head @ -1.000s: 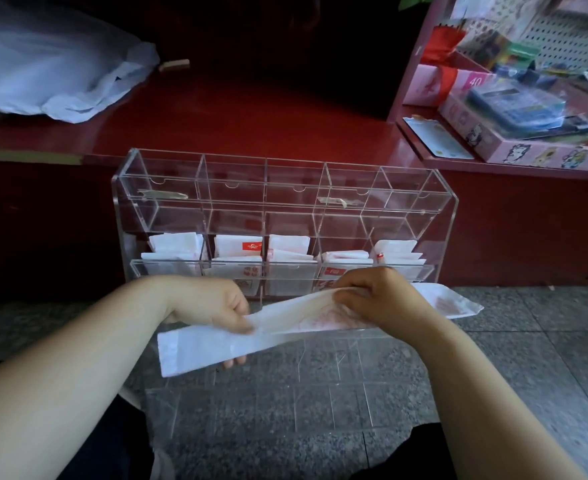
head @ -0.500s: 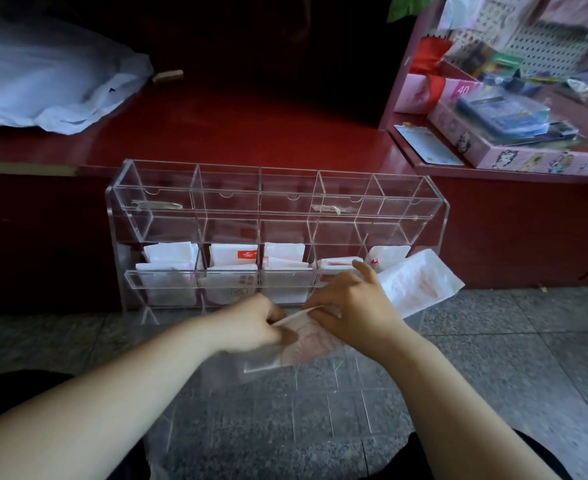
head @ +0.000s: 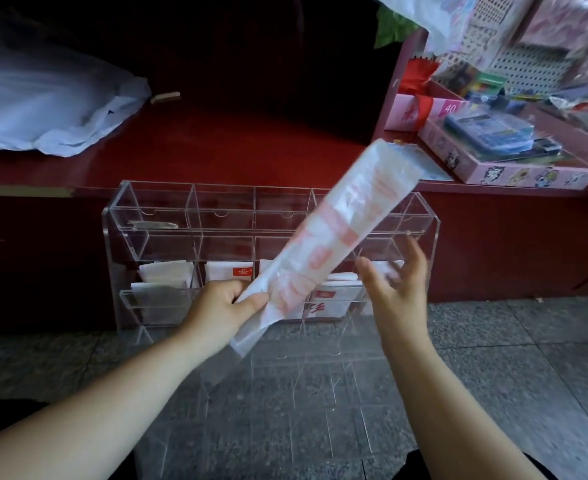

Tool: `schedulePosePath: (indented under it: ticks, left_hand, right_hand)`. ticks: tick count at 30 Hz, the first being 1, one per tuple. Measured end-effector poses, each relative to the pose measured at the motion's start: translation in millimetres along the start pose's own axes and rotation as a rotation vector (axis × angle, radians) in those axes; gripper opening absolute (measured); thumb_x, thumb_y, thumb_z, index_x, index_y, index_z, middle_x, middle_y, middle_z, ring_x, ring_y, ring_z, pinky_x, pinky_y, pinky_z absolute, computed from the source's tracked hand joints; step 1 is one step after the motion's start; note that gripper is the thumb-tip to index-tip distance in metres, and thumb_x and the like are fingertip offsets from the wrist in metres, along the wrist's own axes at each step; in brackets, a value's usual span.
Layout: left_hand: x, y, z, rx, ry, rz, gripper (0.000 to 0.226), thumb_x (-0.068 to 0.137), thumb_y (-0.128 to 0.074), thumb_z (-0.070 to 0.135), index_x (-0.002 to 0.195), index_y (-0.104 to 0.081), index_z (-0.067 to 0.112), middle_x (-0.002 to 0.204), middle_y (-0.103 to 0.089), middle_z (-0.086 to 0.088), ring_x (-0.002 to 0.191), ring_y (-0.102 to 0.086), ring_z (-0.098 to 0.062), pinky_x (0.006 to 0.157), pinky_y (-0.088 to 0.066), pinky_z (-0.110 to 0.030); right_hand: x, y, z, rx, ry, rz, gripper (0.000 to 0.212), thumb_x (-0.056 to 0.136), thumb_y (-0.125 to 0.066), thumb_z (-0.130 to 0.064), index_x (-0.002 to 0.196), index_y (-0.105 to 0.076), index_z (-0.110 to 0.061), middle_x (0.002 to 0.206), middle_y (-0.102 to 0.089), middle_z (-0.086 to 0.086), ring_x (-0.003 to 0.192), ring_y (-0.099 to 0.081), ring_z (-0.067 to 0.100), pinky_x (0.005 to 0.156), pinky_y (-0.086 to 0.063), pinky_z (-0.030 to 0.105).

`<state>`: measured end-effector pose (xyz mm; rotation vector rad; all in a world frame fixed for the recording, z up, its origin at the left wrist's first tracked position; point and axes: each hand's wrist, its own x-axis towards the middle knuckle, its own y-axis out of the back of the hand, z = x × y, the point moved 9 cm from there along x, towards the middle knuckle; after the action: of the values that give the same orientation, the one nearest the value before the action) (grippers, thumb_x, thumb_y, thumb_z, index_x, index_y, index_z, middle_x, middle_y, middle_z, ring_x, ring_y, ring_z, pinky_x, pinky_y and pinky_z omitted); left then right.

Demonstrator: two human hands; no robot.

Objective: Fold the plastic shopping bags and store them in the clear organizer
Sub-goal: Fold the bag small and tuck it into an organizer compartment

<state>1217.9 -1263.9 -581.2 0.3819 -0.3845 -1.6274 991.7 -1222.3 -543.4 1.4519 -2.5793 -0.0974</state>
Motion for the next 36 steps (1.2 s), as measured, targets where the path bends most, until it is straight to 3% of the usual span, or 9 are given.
schedulePosePath:
  ticks: [4,8,13,17,21,25,28,31,36]
  left_hand:
    - [-9,-12,3,-0.064,0.013,-0.036,0.030,0.085,-0.061,0.016,0.057,-0.055,0.018,0.047,-0.053,0.009,0.047,-0.047,-0.004,0.045,-0.032,-0.013]
    - [-14,-19,0,-0.167,0.092,-0.077,0.026,0.085,-0.061,0.015,0.060,-0.057,0.019,0.047,-0.058,0.010,0.053,-0.053,-0.007,0.047,-0.038,-0.013]
    - [-22,-38,-16,-0.409,0.302,-0.330,0.016,0.088,-0.056,0.016,0.084,-0.064,0.002,0.069,-0.070,0.001,0.067,-0.065,-0.014,0.064,-0.049,-0.021]
    - [-30,-48,-21,-0.494,0.425,-0.450,0.018,0.090,-0.052,0.011,0.093,-0.061,-0.005,0.072,-0.069,-0.004,0.064,-0.066,-0.011,0.063,-0.053,-0.022]
    - [-18,-32,-18,-0.569,0.440,-0.304,0.011,0.090,-0.051,0.009,0.085,-0.058,0.002,0.072,-0.066,0.001,0.074,-0.059,-0.012,0.071,-0.046,-0.021]
    - [-7,-19,-15,-0.716,0.427,-0.185,0.016,0.091,-0.049,0.010,0.079,-0.060,0.010,0.060,-0.068,0.006,0.059,-0.064,-0.008,0.061,-0.052,-0.022]
    - [-4,-18,-11,-0.787,0.415,-0.180,0.016,0.092,-0.048,0.012,0.084,-0.062,0.008,0.061,-0.070,0.003,0.056,-0.066,-0.008,0.052,-0.055,-0.021]
    - [-3,-23,-6,-0.816,0.390,-0.203,0.014,0.092,-0.047,0.011,0.090,-0.061,0.008,0.079,-0.070,0.001,0.073,-0.066,-0.009,0.067,-0.055,-0.022]
    - [0,-22,-5,-0.863,0.396,-0.177,0.014,0.091,-0.048,0.008,0.087,-0.061,0.011,0.079,-0.069,0.003,0.074,-0.065,-0.008,0.062,-0.055,-0.018]
  right_hand:
    - [-16,-49,30,0.270,-0.325,-0.381,0.052,0.081,-0.066,-0.020,0.128,-0.044,-0.011,0.119,-0.060,0.009,0.108,-0.059,0.024,0.090,-0.050,0.035]
    - [-14,-63,31,0.114,-0.317,-0.402,0.009,0.087,-0.056,-0.006,0.089,-0.064,-0.009,0.084,-0.069,0.005,0.079,-0.065,0.022,0.083,-0.053,0.039]
    - [1,-71,13,0.091,-0.209,-0.374,0.025,0.086,-0.058,-0.005,0.062,-0.059,-0.012,0.050,-0.060,-0.006,0.051,-0.054,0.012,0.057,-0.048,0.026]
    - [-1,-83,13,0.084,-0.194,-0.401,0.023,0.089,-0.056,-0.017,0.067,-0.057,-0.012,0.050,-0.059,-0.009,0.050,-0.055,0.007,0.050,-0.047,0.017]
    - [-14,-93,35,0.109,-0.329,-0.516,0.041,0.087,-0.046,-0.047,0.103,-0.060,-0.012,0.093,-0.069,0.005,0.086,-0.065,0.020,0.081,-0.053,0.032]
    - [-53,-96,45,0.112,-0.411,-0.763,0.060,0.067,-0.057,-0.063,0.107,-0.057,-0.018,0.096,-0.068,0.003,0.087,-0.065,0.017,0.084,-0.049,0.033]
    - [-86,-99,50,0.000,-0.381,-0.956,0.038,0.068,-0.064,-0.042,0.100,-0.060,-0.021,0.096,-0.066,0.000,0.085,-0.063,0.008,0.076,-0.049,0.020]
    - [-99,-101,53,-0.047,-0.381,-0.991,0.012,0.081,-0.066,-0.014,0.090,-0.060,-0.020,0.087,-0.066,-0.004,0.079,-0.063,0.004,0.073,-0.050,0.018]
    - [-93,-91,51,-0.168,-0.380,-0.899,0.012,0.089,-0.057,-0.011,0.083,-0.055,-0.021,0.077,-0.062,-0.004,0.056,-0.059,0.000,0.049,-0.046,0.017]
